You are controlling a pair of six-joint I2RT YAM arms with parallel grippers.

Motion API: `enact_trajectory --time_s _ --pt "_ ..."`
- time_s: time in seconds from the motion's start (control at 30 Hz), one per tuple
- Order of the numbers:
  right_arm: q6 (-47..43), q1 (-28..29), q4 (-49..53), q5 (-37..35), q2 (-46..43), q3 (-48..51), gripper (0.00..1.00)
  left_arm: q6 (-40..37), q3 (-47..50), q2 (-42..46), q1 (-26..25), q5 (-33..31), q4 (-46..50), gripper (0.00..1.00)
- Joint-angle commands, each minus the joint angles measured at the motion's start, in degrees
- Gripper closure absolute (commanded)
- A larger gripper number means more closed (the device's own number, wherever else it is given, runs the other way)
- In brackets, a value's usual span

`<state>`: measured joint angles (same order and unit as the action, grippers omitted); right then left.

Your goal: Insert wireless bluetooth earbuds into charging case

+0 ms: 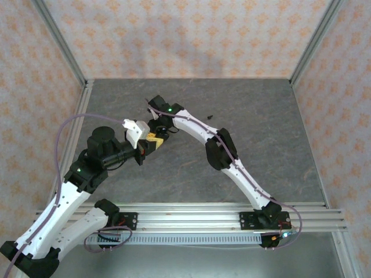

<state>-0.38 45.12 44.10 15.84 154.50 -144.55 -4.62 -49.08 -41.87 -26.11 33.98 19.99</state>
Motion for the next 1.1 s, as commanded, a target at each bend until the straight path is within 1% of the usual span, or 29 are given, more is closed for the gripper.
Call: enact_trajectory --time_s 0.0,0.1,0.17,0.27,0.4,0.5,0.67,0.87,0.97,1.07 --pt "-2.68 0.93 1.86 -2.07 1.63 -0.42 0.55 -0.78 0.30 0.55 0.47 -1.02 -0.16 1.00" --pt "-2.88 1.02 2.70 -2.95 1.65 -0.12 0.63 -0.74 0.21 0.73 0.40 -1.28 0.31 1.00" --pt "-2.71 1.02 3.64 -3.42 1.36 -0.16 0.71 -0.69 0.21 0.97 0.49 -1.59 0.40 1.00" --pt "-2.02 1.02 5.45 -4.85 0.47 0.18 0.81 -0.43 0.30 1.17 0.44 -1.98 0.36 1.00" --pt "-0.66 0.72 5.42 -5.34 -2.77 4.60 0.85 0.43 0.64 1.13 0.44 -2.20 -0.28 1.00" --pt "0.89 0.24 4.65 -5.05 -6.61 10.01 0.87 1.34 0.99 1.31 0.45 -3.07 -1.01 1.00" --pt "4.54 -0.82 1.76 -5.02 -17.29 24.64 0.89 3.24 2.14 0.92 0.44 -3.05 -4.10 1.00" --pt "12.70 -3.80 -6.67 -7.18 -33.58 51.51 0.89 4.75 2.12 -2.81 0.45 -0.52 -7.35 1.00" --pt "17.10 -6.14 -8.41 -8.09 -38.57 61.68 0.89 5.28 1.61 -4.63 0.44 0.42 -8.68 1.00" --pt "19.28 -7.15 -8.85 -8.50 -41.38 67.75 0.88 5.67 1.50 -6.21 0.36 1.13 -9.85 1.00"
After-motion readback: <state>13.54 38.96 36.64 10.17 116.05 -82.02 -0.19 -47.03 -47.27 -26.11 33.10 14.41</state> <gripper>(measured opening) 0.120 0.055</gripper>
